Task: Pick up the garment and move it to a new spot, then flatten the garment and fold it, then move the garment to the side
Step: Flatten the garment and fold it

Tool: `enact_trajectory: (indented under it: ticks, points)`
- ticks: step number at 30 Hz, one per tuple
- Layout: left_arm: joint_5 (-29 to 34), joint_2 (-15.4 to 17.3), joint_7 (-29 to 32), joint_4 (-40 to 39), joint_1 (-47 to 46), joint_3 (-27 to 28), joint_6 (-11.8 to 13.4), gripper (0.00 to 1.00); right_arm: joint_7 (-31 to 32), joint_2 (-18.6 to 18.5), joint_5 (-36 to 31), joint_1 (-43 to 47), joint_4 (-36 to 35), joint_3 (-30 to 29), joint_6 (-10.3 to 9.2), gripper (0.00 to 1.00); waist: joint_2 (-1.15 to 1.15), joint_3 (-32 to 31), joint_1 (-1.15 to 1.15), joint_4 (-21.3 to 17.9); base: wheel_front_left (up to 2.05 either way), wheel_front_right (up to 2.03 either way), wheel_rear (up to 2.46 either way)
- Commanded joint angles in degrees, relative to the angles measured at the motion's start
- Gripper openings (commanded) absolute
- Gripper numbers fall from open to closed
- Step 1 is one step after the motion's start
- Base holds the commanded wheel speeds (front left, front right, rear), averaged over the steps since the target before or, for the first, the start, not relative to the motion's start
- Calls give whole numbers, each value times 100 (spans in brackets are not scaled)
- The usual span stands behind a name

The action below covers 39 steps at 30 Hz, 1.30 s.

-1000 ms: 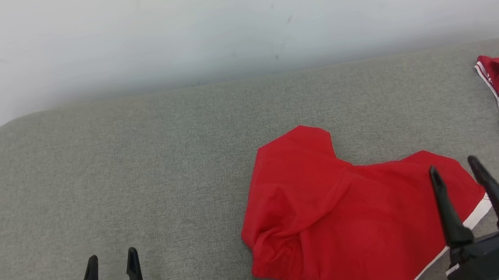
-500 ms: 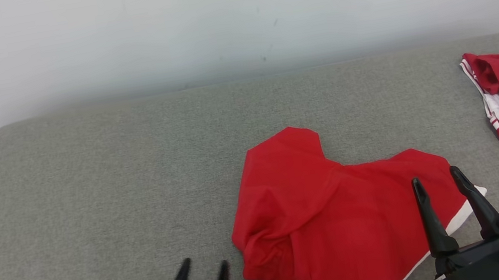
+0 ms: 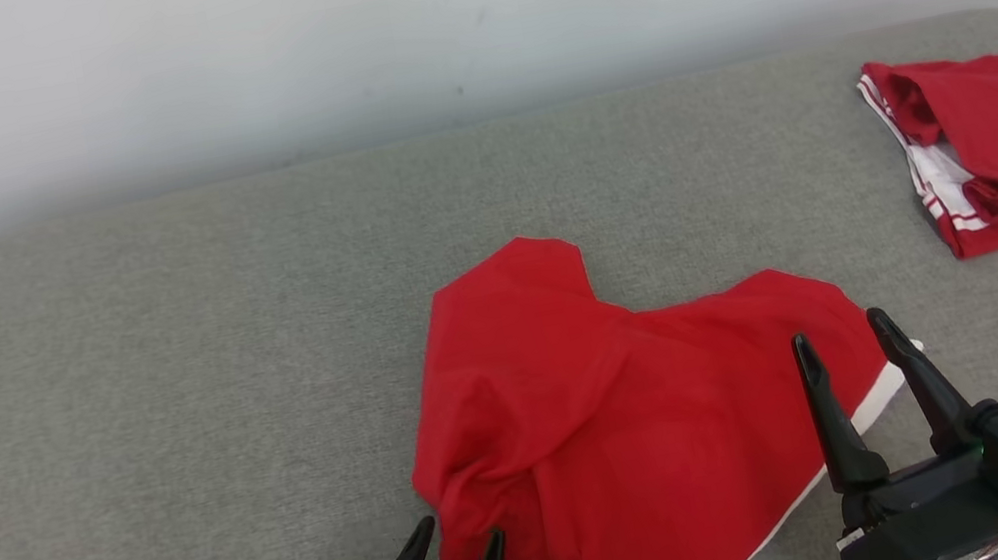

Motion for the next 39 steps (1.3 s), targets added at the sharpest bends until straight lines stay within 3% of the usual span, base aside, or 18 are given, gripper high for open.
enact_trajectory:
  ticks: [1,2,3,4,5,14,23,24,27,28,29,39]
  points:
    - [-42,4,0,117,-107,-59,7,100,-4,21,28,-55,-9,2,-17,100,0,151,0,-137,0,0,0]
    - [-83,-9,0,195,-168,-85,7,94,-5,24,29,-79,-19,-8,-17,100,0,182,0,-151,0,0,0]
    - [-119,-19,0,254,-228,-91,7,65,-4,29,28,-101,-25,-18,-17,100,0,212,0,-164,0,0,0]
    - [-143,-21,0,322,-285,-106,7,19,-4,31,25,-110,-30,-31,-17,100,0,236,0,-169,0,0,0]
    - [-166,-16,0,365,-338,-113,7,0,-4,34,18,-112,-32,-42,-17,100,0,257,0,-173,0,0,0]
    - [-126,206,0,293,-858,253,7,0,-4,79,-3,-178,-2,-86,-17,100,0,248,0,-188,0,0,0]
    - [-116,640,0,377,-1316,738,8,0,-4,118,25,-166,100,-152,-17,100,0,138,0,-346,0,0,0]
    - [-89,697,0,467,-1350,767,8,16,-4,121,31,-166,115,-150,-17,100,0,135,0,-366,0,0,0]
    - [-106,737,0,751,-1477,821,8,42,-4,124,39,-181,149,-131,-17,100,0,138,0,-412,0,0,0]
    - [-92,737,0,787,-1534,850,8,82,-4,125,42,-189,158,-131,-17,100,0,141,0,-419,0,0,0]
    - [-85,728,0,829,-1560,875,8,100,-4,127,45,-198,162,-134,-17,100,0,142,0,-422,0,0,0]
    - [132,515,0,283,-1124,1440,9,100,-4,112,1,-56,83,-279,-17,100,0,-67,0,-154,0,0,0]
